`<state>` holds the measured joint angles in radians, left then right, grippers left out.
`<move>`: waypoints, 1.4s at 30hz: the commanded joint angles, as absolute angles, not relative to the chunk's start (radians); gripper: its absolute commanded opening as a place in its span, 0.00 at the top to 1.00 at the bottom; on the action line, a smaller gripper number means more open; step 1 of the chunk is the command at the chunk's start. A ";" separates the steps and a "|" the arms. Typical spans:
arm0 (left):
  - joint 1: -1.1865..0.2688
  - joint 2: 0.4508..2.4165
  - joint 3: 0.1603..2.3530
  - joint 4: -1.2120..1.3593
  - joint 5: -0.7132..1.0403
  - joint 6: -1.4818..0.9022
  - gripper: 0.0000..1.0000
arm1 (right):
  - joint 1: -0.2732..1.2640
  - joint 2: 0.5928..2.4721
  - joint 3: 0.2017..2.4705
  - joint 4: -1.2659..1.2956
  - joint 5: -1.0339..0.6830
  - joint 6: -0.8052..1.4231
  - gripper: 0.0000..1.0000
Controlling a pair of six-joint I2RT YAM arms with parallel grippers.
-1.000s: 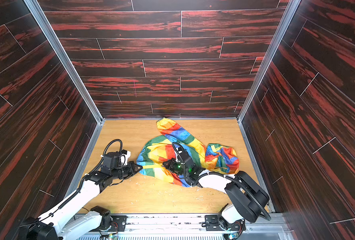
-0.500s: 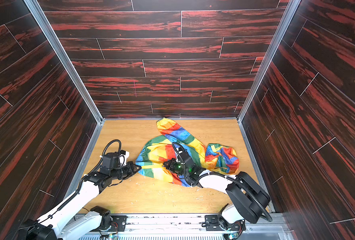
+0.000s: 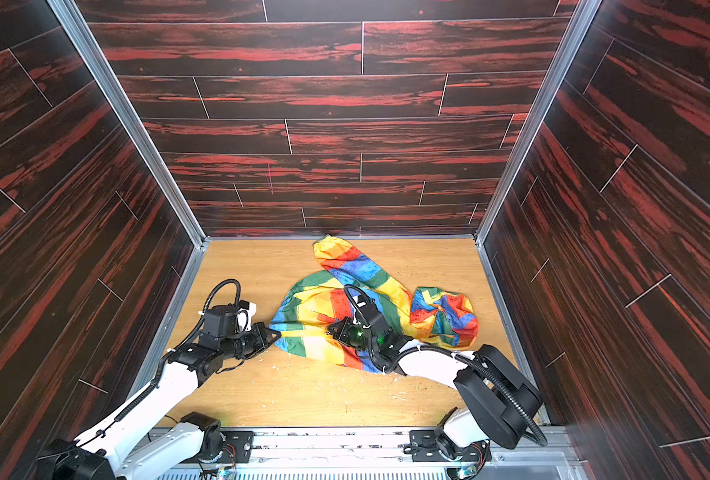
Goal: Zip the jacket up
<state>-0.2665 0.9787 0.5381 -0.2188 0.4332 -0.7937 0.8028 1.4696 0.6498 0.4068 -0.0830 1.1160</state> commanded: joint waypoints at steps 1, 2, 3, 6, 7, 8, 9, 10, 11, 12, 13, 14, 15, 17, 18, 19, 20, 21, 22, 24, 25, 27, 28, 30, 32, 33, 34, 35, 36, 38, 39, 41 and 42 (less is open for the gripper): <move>-0.247 0.946 0.522 -0.245 0.376 -0.796 1.00 | 0.799 1.431 0.654 0.365 -0.043 1.104 1.00; -0.247 0.943 0.520 -0.248 0.372 -0.797 1.00 | 0.800 1.430 0.655 0.364 -0.042 1.102 1.00; -0.246 0.939 0.520 -0.250 0.369 -0.796 1.00 | 0.799 1.430 0.655 0.364 -0.042 1.101 1.00; -0.245 0.933 0.518 -0.253 0.363 -0.798 1.00 | 0.799 1.427 0.655 0.360 -0.039 1.100 1.00; -0.245 0.931 0.517 -0.254 0.360 -0.798 1.00 | 0.799 1.427 0.653 0.358 -0.037 1.099 1.00; -0.245 0.928 0.515 -0.255 0.358 -0.799 1.00 | 0.799 1.425 0.653 0.356 -0.037 1.098 1.00; -0.245 0.925 0.514 -0.256 0.355 -0.801 1.00 | 0.800 1.424 0.653 0.356 -0.036 1.098 1.00; -0.243 0.922 0.512 -0.257 0.352 -0.802 1.00 | 0.799 1.423 0.653 0.352 -0.034 1.098 1.00; -0.243 0.921 0.511 -0.258 0.348 -0.804 1.00 | 0.799 1.422 0.653 0.350 -0.032 1.097 1.00; -0.242 0.917 0.509 -0.259 0.344 -0.804 1.00 | 0.799 1.421 0.653 0.350 -0.031 1.097 1.00; -0.241 0.914 0.508 -0.259 0.339 -0.805 1.00 | 0.799 1.419 0.653 0.350 -0.030 1.097 1.00; -0.240 0.911 0.507 -0.260 0.336 -0.807 1.00 | 0.799 1.417 0.652 0.346 -0.030 1.095 1.00; -0.241 0.907 0.505 -0.260 0.332 -0.808 1.00 | 0.799 1.417 0.652 0.344 -0.026 1.095 1.00; -0.239 0.902 0.503 -0.260 0.328 -0.810 1.00 | 0.799 1.415 0.652 0.341 -0.025 1.094 1.00; -0.239 0.900 0.502 -0.261 0.325 -0.810 1.00 | 0.799 1.414 0.652 0.339 -0.023 1.094 1.00; -0.239 0.899 0.500 -0.262 0.325 -0.810 1.00 | 0.799 1.413 0.652 0.337 -0.022 1.094 1.00; -0.238 0.899 0.501 -0.261 0.323 -0.811 1.00 | 0.799 1.414 0.652 0.337 -0.022 1.093 1.00; -0.238 0.899 0.499 -0.262 0.322 -0.811 1.00 | 0.799 1.413 0.652 0.337 -0.020 1.092 1.00; -0.237 0.898 0.497 -0.262 0.322 -0.813 1.00 | 0.799 1.413 0.652 0.335 -0.020 1.092 1.00; -0.236 0.894 0.494 -0.262 0.319 -0.813 1.00 | 0.799 1.413 0.652 0.333 -0.017 1.092 1.00; -0.235 0.893 0.493 -0.263 0.318 -0.813 1.00 | 0.800 1.413 0.653 0.332 -0.017 1.091 1.00; -0.233 0.890 0.490 -0.264 0.312 -0.815 1.00 | 0.799 1.413 0.655 0.326 -0.014 1.089 1.00; -0.233 0.888 0.491 -0.264 0.310 -0.815 1.00 | 0.799 1.411 0.655 0.324 -0.012 1.089 1.00; -0.232 0.885 0.491 -0.267 0.306 -0.815 1.00 | 0.800 1.410 0.655 0.319 -0.008 1.088 1.00; -0.230 0.882 0.491 -0.269 0.301 -0.817 1.00 | 0.799 1.407 0.657 0.315 -0.005 1.085 1.00; -0.229 0.881 0.492 -0.271 0.297 -0.816 1.00 | 0.799 1.405 0.658 0.312 -0.005 1.084 1.00; -0.229 0.879 0.492 -0.275 0.292 -0.816 1.00 | 0.799 1.405 0.658 0.311 -0.002 1.083 1.00; -0.228 0.877 0.492 -0.279 0.286 -0.816 1.00 | 0.800 1.404 0.658 0.310 -0.002 1.081 1.00; -0.227 0.876 0.492 -0.279 0.283 -0.816 1.00 | 0.800 1.404 0.660 0.307 0.000 1.080 1.00; -0.227 0.872 0.492 -0.284 0.275 -0.816 1.00 | 0.799 1.402 0.660 0.303 0.001 1.079 1.00; -0.227 0.871 0.492 -0.286 0.272 -0.816 1.00 | 0.799 1.402 0.661 0.301 0.003 1.078 1.00; -0.225 0.868 0.492 -0.291 0.264 -0.816 1.00 | 0.799 1.400 0.661 0.295 0.007 1.075 1.00; -0.225 0.867 0.492 -0.293 0.262 -0.816 1.00 | 0.799 1.398 0.661 0.292 0.010 1.074 1.00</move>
